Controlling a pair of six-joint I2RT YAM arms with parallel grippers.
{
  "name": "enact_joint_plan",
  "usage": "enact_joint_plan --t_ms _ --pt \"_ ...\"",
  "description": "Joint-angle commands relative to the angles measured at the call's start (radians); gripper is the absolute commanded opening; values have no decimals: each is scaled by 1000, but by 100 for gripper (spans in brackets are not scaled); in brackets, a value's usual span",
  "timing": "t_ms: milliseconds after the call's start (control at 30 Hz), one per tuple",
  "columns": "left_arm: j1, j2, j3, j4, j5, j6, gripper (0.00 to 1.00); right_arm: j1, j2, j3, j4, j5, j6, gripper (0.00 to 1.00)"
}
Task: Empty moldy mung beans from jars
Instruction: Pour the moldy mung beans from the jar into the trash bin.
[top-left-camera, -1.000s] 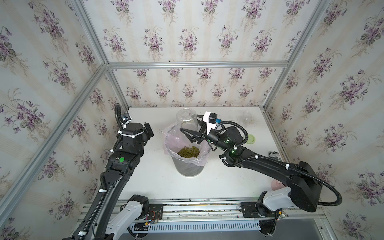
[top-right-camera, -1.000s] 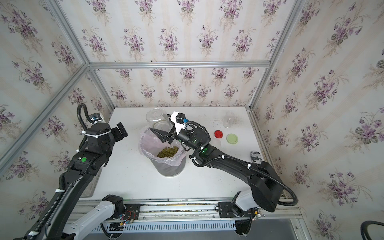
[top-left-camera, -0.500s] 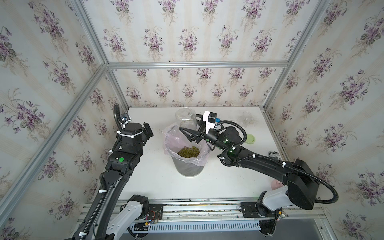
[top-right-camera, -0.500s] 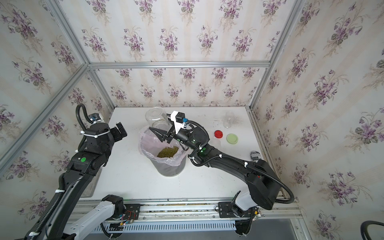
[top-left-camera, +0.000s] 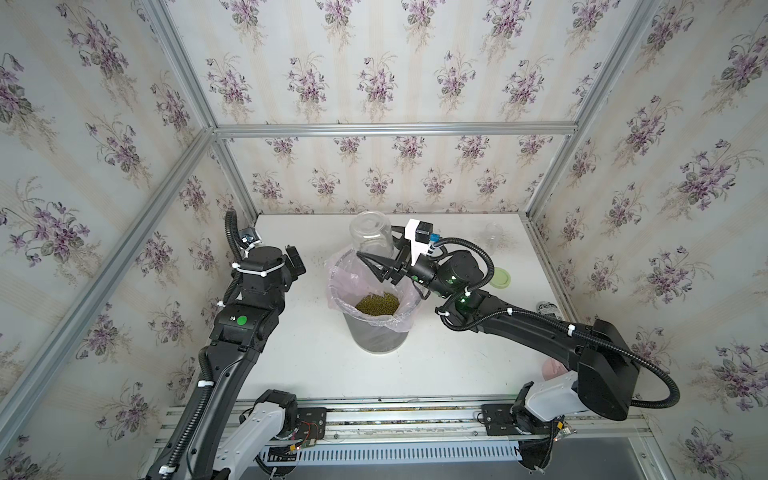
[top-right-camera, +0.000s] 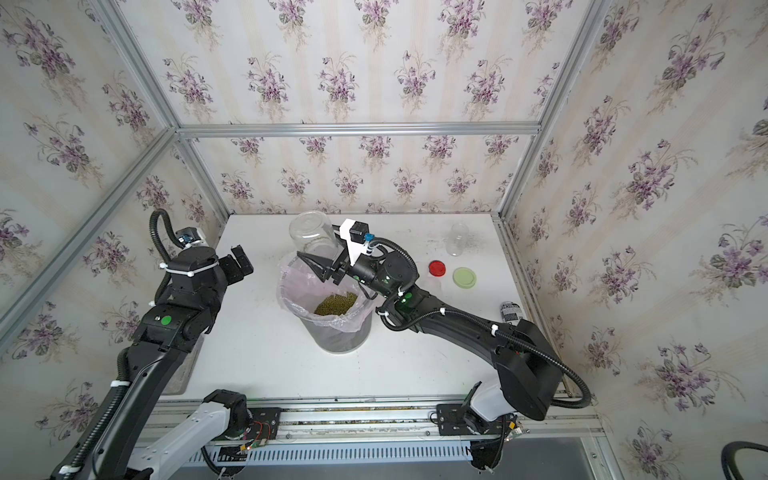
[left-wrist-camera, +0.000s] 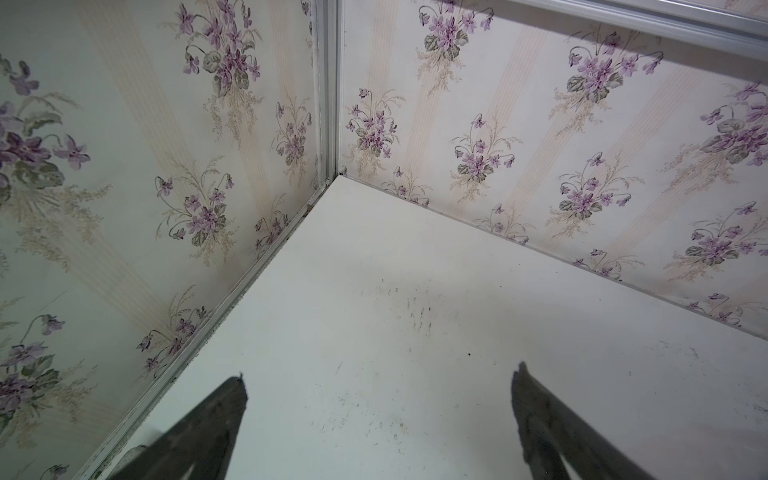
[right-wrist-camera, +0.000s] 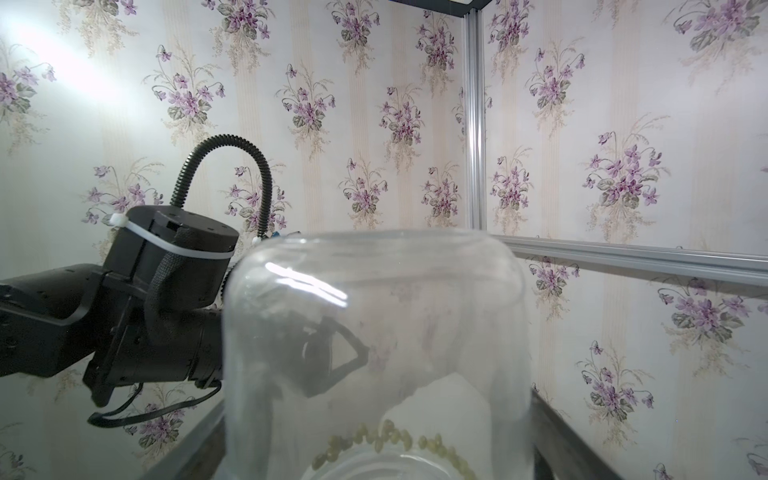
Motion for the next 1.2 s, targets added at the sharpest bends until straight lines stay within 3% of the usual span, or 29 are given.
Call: enact_joint_plan --t_ms 0,100,200,300,400,500,600,667,700,767,867,900,967,1067,1167 --pt "7 2 3 30 10 -26 100 -2 -41 -59 130 -34 27 10" --pt "9 -6 -5 34 5 -30 100 -9 10 10 28 34 -6 10" --pt "12 1 0 33 21 -28 100 -9 -61 -99 221 -46 74 10" --pt "15 -2 -4 36 16 -32 100 -16 -1 -18 130 5 31 9" --pt "17 1 -3 34 25 -28 100 -20 -50 -80 226 -55 78 10" --pt "18 -5 -5 38 18 -30 100 -24 2 22 69 -25 40 9" --pt "23 0 -1 36 30 -27 100 -21 -50 -68 202 -75 92 9" --pt "23 -7 -8 39 27 -31 100 -23 6 14 67 -10 48 9" --pt "24 -5 -6 40 27 -33 100 -34 6 22 55 -38 70 9" --pt "27 0 -2 38 36 -29 100 -27 -49 -71 204 -91 110 9" --pt "29 -3 -6 40 33 -34 100 -18 4 24 43 -5 43 8" --pt "33 1 -5 40 39 -36 100 -28 -4 24 37 -35 60 8" --pt "37 8 2 39 55 -35 100 -24 -55 -73 209 -73 108 9" --pt "39 -2 -6 42 46 -36 100 -27 4 23 58 -13 70 8" --pt "41 -3 -2 41 51 -29 100 -20 -51 -80 214 -70 118 9"
